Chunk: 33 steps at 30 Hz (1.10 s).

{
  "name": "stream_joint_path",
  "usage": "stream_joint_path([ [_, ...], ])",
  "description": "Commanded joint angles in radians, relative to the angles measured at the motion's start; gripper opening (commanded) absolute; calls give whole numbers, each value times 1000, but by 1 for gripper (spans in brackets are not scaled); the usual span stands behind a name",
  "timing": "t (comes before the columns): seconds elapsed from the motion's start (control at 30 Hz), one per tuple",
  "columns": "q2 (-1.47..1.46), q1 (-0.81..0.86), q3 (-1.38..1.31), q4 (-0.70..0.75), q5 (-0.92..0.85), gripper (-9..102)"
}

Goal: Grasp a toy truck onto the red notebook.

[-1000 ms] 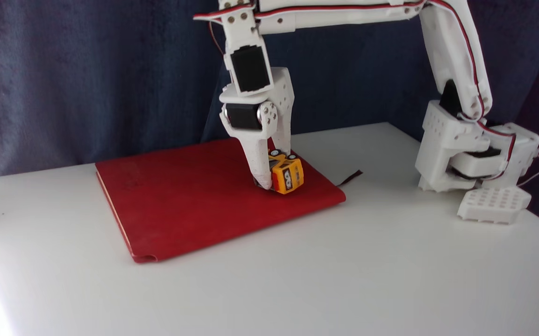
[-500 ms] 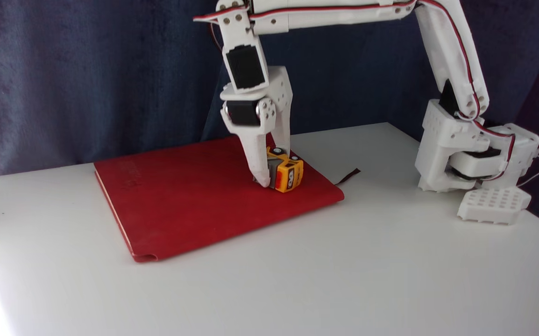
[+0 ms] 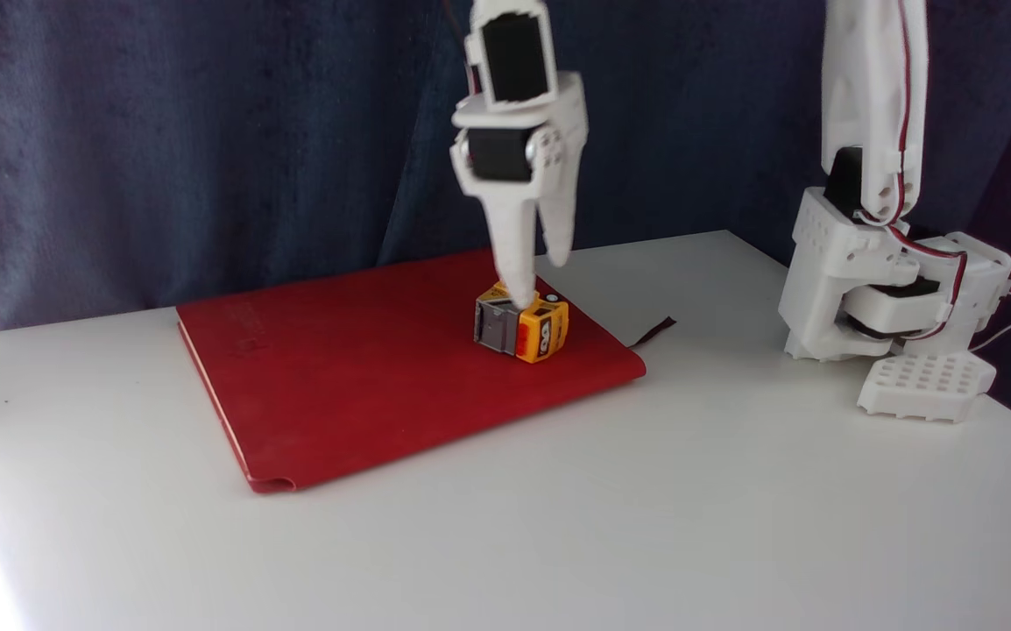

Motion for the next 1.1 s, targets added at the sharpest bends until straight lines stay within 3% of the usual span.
stream_joint_path([
  [0.0, 137, -11, 75, 12, -8, 18],
  [0.27, 594, -75, 445, 6, -25, 13],
  [0.4, 865, -250, 644, -44, 77, 6],
  [0.53, 980, -529, 761, -186, 296, 7],
  [0.63, 1009, -733, 870, -370, 471, 6],
  [0.73, 1023, -845, 934, -515, 601, 6],
  [1.07, 1325, -838, 1098, -655, 735, 4],
])
